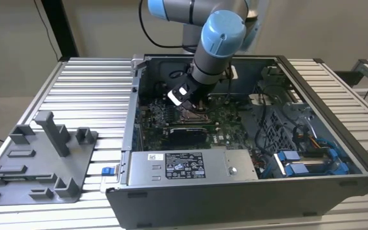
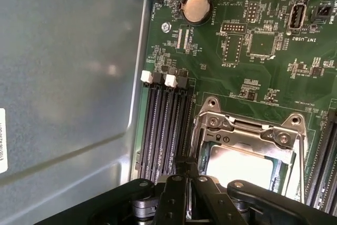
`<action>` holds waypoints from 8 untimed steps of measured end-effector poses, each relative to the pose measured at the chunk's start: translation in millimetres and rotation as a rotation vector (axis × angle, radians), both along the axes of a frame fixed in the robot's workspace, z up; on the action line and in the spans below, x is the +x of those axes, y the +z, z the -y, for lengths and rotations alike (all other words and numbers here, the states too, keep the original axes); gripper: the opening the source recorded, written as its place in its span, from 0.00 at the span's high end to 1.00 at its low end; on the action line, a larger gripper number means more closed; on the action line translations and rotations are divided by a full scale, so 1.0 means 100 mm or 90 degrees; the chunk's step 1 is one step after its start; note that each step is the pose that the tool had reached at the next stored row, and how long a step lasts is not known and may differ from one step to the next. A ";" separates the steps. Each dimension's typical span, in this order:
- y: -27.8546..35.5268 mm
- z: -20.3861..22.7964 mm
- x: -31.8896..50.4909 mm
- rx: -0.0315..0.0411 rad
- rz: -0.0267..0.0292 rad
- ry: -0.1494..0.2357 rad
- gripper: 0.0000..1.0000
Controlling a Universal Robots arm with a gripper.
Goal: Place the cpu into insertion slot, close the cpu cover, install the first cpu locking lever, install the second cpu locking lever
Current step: 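Install the first cpu locking lever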
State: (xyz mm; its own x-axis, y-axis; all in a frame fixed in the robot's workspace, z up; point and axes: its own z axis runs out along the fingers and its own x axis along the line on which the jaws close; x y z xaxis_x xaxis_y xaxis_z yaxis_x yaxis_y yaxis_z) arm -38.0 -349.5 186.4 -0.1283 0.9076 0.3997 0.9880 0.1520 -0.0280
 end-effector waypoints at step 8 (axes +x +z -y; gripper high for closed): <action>-0.007 0.002 0.025 0.0001 0.0000 0.000 1.00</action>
State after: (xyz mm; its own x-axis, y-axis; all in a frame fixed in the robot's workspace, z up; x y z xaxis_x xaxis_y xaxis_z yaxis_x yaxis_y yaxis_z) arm -35.5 -349.7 185.7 -0.1283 0.9076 0.3998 0.9880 0.1520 -0.0280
